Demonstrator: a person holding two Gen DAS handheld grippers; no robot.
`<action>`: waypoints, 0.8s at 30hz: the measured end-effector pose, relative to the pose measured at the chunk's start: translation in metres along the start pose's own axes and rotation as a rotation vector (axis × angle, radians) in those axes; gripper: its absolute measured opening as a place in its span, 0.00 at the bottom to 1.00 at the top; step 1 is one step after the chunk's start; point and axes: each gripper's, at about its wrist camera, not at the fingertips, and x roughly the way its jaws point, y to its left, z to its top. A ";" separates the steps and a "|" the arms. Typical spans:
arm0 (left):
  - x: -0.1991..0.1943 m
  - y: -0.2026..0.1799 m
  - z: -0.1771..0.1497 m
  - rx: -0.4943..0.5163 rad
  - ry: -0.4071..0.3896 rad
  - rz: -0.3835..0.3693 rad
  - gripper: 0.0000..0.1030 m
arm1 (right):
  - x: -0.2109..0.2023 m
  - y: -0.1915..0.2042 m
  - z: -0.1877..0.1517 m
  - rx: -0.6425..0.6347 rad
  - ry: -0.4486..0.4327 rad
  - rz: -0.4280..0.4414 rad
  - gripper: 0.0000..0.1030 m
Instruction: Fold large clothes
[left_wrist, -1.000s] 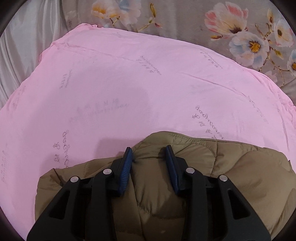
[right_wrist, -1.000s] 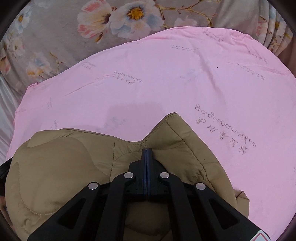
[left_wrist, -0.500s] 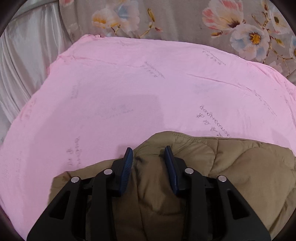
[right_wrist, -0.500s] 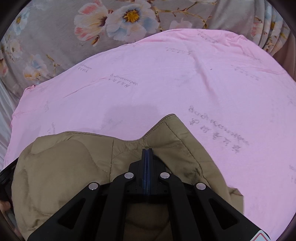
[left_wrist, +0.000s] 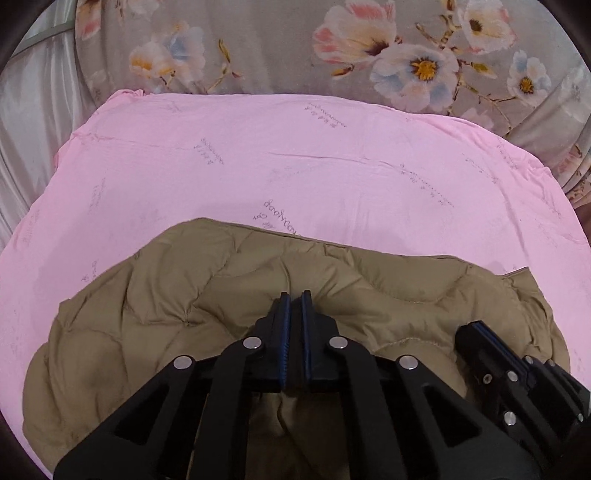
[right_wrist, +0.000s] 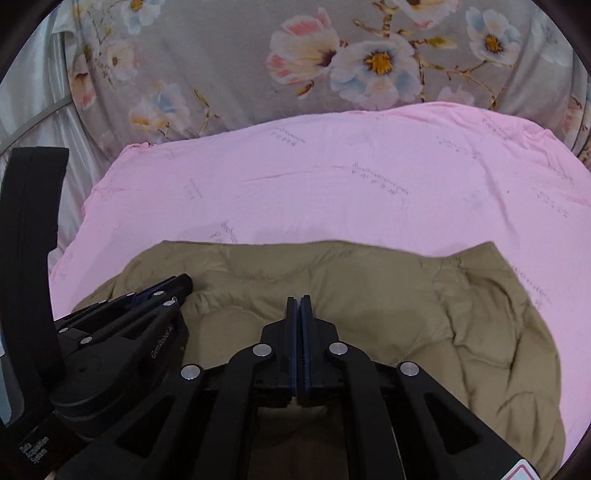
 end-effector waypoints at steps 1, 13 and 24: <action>0.002 0.001 -0.002 -0.005 0.002 -0.004 0.03 | 0.005 -0.003 -0.002 0.012 0.007 0.006 0.02; 0.021 0.000 -0.015 -0.016 -0.014 0.014 0.00 | 0.029 -0.008 -0.016 0.046 0.024 0.022 0.00; 0.023 0.000 -0.017 -0.016 -0.018 0.013 0.00 | 0.033 -0.010 -0.019 0.058 0.022 0.026 0.00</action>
